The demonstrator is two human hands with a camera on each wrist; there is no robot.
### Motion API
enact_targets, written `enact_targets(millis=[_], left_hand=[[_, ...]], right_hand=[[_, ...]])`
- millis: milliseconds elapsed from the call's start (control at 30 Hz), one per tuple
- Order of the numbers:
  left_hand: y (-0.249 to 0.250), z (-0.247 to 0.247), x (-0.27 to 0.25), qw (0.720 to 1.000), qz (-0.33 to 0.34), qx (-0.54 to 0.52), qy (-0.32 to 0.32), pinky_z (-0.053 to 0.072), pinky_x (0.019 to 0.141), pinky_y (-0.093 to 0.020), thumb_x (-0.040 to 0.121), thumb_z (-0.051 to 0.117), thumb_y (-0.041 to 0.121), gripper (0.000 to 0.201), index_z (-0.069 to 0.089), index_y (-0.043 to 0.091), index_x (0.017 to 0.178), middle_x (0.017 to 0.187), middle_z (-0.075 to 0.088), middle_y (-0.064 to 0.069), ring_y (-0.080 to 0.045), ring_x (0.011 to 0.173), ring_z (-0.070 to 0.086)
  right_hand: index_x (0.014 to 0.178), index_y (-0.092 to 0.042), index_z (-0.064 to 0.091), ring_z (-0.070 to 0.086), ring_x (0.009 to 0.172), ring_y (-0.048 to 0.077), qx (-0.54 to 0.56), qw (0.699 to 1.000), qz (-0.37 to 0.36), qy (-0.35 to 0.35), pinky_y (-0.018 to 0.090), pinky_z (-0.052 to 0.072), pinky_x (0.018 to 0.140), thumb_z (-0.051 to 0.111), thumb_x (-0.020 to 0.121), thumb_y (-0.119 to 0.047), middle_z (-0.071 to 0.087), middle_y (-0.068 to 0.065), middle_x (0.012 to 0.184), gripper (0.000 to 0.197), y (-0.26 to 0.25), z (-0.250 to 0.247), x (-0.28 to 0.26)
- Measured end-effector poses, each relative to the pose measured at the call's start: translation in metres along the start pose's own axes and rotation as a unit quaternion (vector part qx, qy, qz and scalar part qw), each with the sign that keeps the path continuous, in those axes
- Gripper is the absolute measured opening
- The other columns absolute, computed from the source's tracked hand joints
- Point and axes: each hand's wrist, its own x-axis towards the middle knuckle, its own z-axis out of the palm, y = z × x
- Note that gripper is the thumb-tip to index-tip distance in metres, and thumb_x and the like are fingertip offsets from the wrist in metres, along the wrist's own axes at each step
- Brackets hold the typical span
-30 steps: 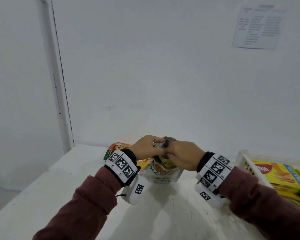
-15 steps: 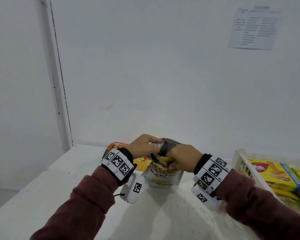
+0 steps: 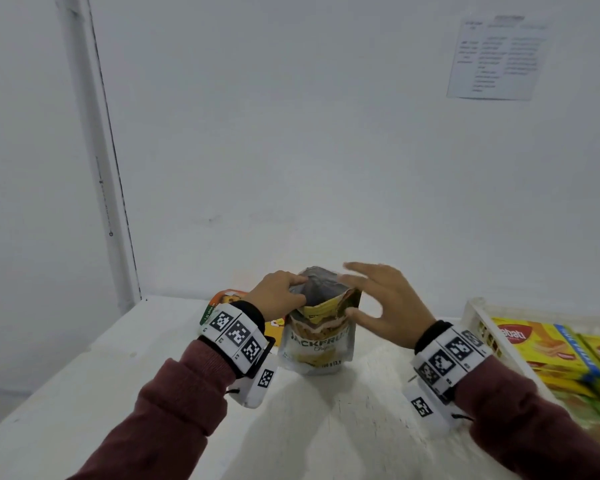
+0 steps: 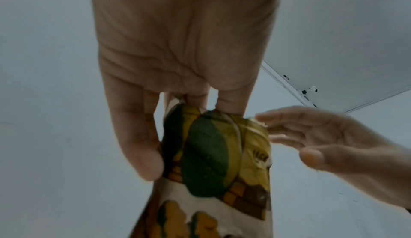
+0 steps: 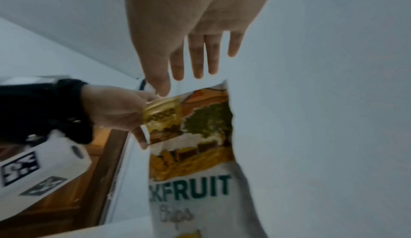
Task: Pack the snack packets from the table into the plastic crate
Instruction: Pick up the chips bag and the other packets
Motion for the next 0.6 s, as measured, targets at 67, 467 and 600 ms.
enact_targets(millis=[67,467,600], left_hand=[[0.000,0.002,0.001,1.000,0.004,-0.008,0.004,0.042,0.072,-0.024,0.090,0.047,0.011,0.050,0.043,0.016,0.139,0.144,0.042,-0.009,-0.029,0.103,0.058],[0.008,0.011,0.009,1.000,0.021,0.019,-0.003,0.040,0.093,-0.029,0.091,0.046,0.013,0.049,0.043,0.015,0.139,0.143,0.042,-0.008,-0.028,0.122,0.047],[0.007,0.012,0.011,1.000,0.021,0.015,0.000,0.039,0.089,-0.025,0.090,0.046,0.012,0.049,0.043,0.015,0.139,0.142,0.043,-0.008,-0.026,0.122,0.047]], right_hand=[[0.131,-0.023,0.050,0.045,0.126,0.015,0.037,0.993,0.109,0.016,0.034,0.033,0.105,0.055,0.083,-0.036,0.051,0.001,0.136,0.050,0.017,0.005,-0.014],[0.149,-0.022,0.016,0.023,0.142,0.020,-0.091,0.741,0.400,-0.532,0.026,0.021,0.112,0.044,0.097,-0.019,0.018,0.004,0.155,0.059,0.041,0.048,-0.079],[0.147,-0.018,0.023,0.026,0.140,0.019,-0.052,0.745,0.394,-0.535,0.024,0.020,0.110,0.043,0.097,-0.017,0.024,0.003,0.153,0.054,0.033,0.043,-0.068]])
